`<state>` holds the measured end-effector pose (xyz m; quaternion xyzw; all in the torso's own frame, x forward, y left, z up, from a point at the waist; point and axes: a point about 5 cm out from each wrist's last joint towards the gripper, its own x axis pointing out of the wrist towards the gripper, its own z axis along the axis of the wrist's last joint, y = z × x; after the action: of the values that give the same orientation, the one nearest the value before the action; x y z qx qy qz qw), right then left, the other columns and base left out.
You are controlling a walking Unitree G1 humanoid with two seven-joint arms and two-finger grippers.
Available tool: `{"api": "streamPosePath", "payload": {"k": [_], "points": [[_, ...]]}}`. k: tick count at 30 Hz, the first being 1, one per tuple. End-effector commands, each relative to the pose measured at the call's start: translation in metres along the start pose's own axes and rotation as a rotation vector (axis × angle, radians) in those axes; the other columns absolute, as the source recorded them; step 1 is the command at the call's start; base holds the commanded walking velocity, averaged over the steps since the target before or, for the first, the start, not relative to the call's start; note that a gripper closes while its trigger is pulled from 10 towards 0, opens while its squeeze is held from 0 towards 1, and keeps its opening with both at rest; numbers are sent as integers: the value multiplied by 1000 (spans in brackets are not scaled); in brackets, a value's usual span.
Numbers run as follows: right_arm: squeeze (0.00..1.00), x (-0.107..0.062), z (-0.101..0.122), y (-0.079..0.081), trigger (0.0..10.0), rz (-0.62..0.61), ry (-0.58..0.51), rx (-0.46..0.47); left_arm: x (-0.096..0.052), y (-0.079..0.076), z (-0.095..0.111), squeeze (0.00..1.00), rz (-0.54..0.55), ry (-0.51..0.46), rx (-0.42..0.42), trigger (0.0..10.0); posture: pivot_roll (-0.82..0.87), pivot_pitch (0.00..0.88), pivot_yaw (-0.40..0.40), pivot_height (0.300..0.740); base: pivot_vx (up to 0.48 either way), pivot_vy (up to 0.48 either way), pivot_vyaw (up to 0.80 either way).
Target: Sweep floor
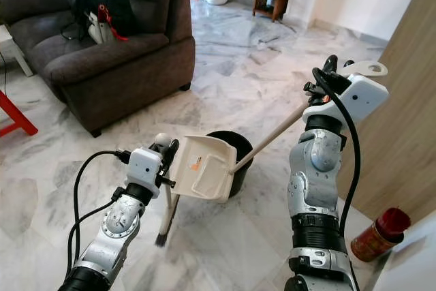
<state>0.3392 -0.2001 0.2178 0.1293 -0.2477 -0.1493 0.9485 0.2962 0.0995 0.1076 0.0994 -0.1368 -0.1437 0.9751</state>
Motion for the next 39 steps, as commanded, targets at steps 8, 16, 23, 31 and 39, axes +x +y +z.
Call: {"api": "streamPosePath", "payload": {"k": [8,16,23,31,39], "points": [[0,7,21,10,10000,27,-96,45,5,0,11,0,-5,-59,24,10000,29,0,-12,740,348,0,0],[0,7,21,10,10000,24,-98,39,5,0,12,0,-6,-61,22,10000,28,0,-12,740,349,0,0],[0,7,19,11,10000,28,-79,40,4,0,12,0,-5,-63,22,10000,31,0,-13,740,349,0,-379],[0,5,18,15,10000,45,-80,51,4,0,13,0,-8,-66,21,10000,31,0,-12,740,350,0,0],[0,5,18,18,10000,58,-74,62,4,0,14,0,-6,-70,21,10000,31,0,-12,740,344,0,0]]}}
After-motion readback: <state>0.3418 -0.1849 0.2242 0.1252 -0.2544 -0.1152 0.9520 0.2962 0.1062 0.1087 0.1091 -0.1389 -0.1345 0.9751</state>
